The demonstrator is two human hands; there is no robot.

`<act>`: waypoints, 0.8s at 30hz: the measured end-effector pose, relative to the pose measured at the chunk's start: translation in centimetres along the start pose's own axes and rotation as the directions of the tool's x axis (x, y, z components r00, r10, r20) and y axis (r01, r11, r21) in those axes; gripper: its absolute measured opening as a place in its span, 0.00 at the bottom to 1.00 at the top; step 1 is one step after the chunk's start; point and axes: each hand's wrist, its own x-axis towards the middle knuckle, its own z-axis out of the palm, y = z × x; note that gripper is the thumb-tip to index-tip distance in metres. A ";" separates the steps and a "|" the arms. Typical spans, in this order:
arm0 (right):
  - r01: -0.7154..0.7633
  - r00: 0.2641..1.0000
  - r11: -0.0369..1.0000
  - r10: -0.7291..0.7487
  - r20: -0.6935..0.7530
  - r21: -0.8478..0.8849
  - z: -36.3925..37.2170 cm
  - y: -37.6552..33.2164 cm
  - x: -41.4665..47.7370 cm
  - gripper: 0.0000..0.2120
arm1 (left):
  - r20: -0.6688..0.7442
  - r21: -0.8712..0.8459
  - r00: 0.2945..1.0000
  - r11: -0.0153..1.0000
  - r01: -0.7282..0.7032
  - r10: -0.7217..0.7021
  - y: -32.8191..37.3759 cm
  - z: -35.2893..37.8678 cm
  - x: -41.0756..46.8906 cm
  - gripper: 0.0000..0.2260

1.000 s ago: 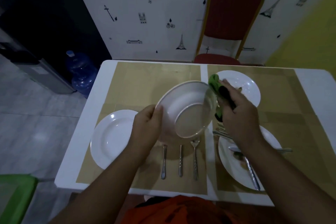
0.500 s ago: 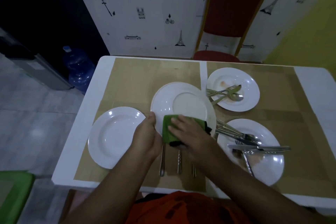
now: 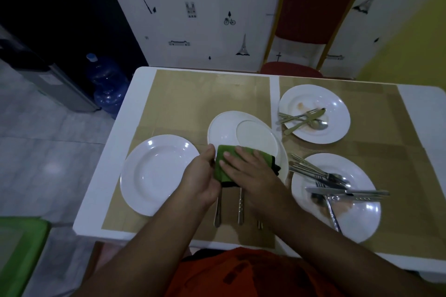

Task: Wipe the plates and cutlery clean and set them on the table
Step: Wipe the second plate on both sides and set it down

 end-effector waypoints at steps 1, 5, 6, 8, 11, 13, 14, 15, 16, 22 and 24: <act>0.016 1.000 1.000 -0.016 0.017 -0.011 -0.1 0.0 -0.2 0.26 | -0.007 0.011 1.000 1.000 0.000 0.000 0.0 -0.1 0.0 0.20; 0.064 0.996 0.998 -0.063 0.058 -0.019 -1.3 0.9 -2.3 0.26 | -0.048 -0.075 0.997 0.995 -0.061 0.058 0.0 -0.9 0.1 0.15; 0.063 0.996 0.998 -0.062 0.063 -0.004 -1.6 1.2 -3.0 0.27 | -0.060 -0.104 0.995 0.991 -0.083 0.077 0.1 -1.1 0.2 0.13; 0.038 0.997 0.999 -0.040 0.072 0.026 -2.0 1.5 -3.8 0.28 | -0.069 -0.137 0.992 0.984 -0.114 0.105 0.1 -1.4 0.3 0.12; 0.023 0.998 0.998 -0.026 0.058 0.055 -1.7 0.7 -2.7 0.26 | -0.057 -0.127 0.993 0.985 -0.113 0.107 -0.2 -1.5 0.4 0.12; 0.039 0.998 0.996 -0.044 0.055 0.078 -1.2 -0.1 -1.2 0.24 | -0.027 -0.100 0.997 0.992 -0.075 0.073 -0.3 -1.2 0.2 0.15; 0.053 0.997 0.995 -0.058 0.054 0.086 -1.0 -0.2 -0.6 0.23 | -0.018 -0.096 0.998 0.993 -0.062 0.061 -0.2 -1.1 0.1 0.16; 0.071 0.996 0.994 -0.076 0.054 0.082 -0.8 -0.1 -0.4 0.23 | -0.018 -0.107 0.998 0.992 -0.063 0.061 0.1 -1.1 0.0 0.16; 0.091 0.994 0.993 -0.095 0.056 0.070 -0.8 0.1 -0.7 0.23 | -0.024 -0.130 0.997 0.989 -0.076 0.074 0.4 -1.1 0.1 0.15; -0.084 0.996 0.975 0.077 0.043 0.204 -2.2 3.6 -4.2 0.32 | -0.093 -0.219 0.988 0.966 -0.139 0.121 1.5 -2.4 0.4 0.09; -0.288 0.954 0.901 0.299 0.016 0.325 -2.8 4.2 -3.8 0.31 | -0.080 -0.191 0.990 0.973 -0.128 0.115 1.3 -2.9 0.3 0.10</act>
